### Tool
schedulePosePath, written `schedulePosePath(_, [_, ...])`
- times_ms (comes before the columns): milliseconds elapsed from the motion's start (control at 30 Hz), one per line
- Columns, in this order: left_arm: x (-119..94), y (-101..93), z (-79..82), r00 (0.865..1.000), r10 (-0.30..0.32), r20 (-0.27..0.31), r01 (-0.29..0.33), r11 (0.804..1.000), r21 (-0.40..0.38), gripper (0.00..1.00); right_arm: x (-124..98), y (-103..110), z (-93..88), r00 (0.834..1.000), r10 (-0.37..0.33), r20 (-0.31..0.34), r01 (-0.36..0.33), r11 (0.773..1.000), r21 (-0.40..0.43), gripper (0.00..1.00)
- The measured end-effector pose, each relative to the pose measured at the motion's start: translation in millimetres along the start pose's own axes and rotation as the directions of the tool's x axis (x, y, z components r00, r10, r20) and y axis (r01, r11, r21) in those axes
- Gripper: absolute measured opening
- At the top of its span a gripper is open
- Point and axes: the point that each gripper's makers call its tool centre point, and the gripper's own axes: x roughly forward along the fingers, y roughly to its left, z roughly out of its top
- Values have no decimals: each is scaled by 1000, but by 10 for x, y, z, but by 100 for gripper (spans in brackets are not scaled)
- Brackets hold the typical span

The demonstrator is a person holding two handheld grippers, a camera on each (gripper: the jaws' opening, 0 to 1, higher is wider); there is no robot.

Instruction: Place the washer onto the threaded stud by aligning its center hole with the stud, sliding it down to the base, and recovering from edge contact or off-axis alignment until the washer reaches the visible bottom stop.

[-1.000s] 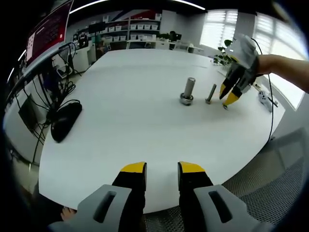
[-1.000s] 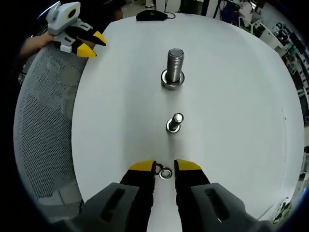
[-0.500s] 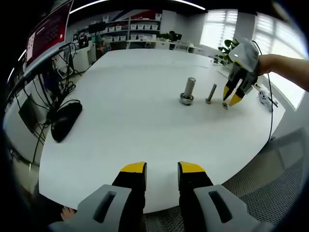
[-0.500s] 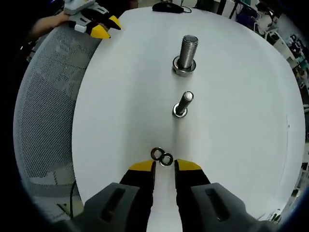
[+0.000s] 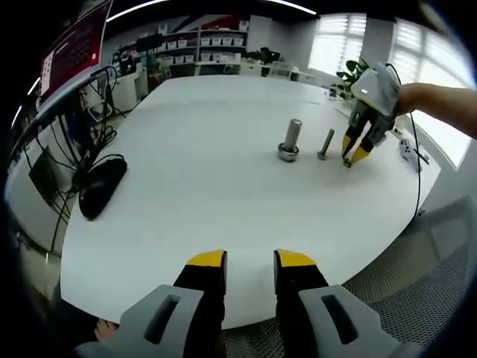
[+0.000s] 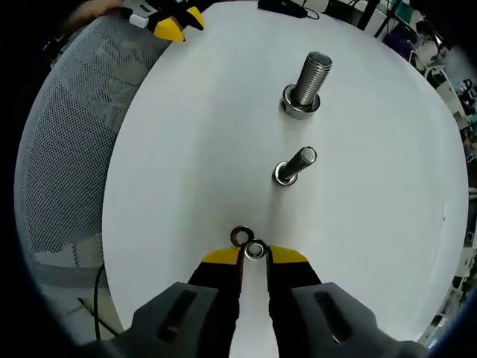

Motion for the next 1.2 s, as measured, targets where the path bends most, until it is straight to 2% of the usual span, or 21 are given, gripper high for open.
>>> schedulePosePath(167, [-1, 1, -1, 1000, 1, 0, -1, 1000, -1, 23, -10, 5, 8, 1000, -2, 10, 2, 1000, 13, 14])
schedulePosePath(300, [-2, 0, -2, 1000, 2, -1, -2, 1000, 0, 23, -54, -55, -3, 999, -30, 16, 29, 999, 24, 14])
schedulePosePath(400, [-2, 1, -2, 1000, 2, -1, -2, 1000, 0, 23, -107, -61, 35, 998, -31, 46, 28, 998, 62, 14])
schedulePosePath(833, [-2, -6, -6, 1000, 0, -4, 0, 1000, 3, 23, -286, -76, 235, 995, -57, 84, 50, 996, 77, 14])
schedulePosePath(967, [-2, -7, -5, 1000, -1, -4, 1, 1000, 3, 23, -357, -110, 316, 992, -73, 104, 60, 991, 121, 14])
schedulePosePath(1067, [-1, -6, -6, 1000, -1, -4, 1, 1000, 3, 23, -370, -127, 361, 989, -78, 124, 51, 977, 209, 14])
schedulePosePath(1200, [0, -6, -5, 1000, -2, -3, 2, 1000, 3, 23, -424, -163, 423, 985, -96, 144, 57, 965, 256, 14])
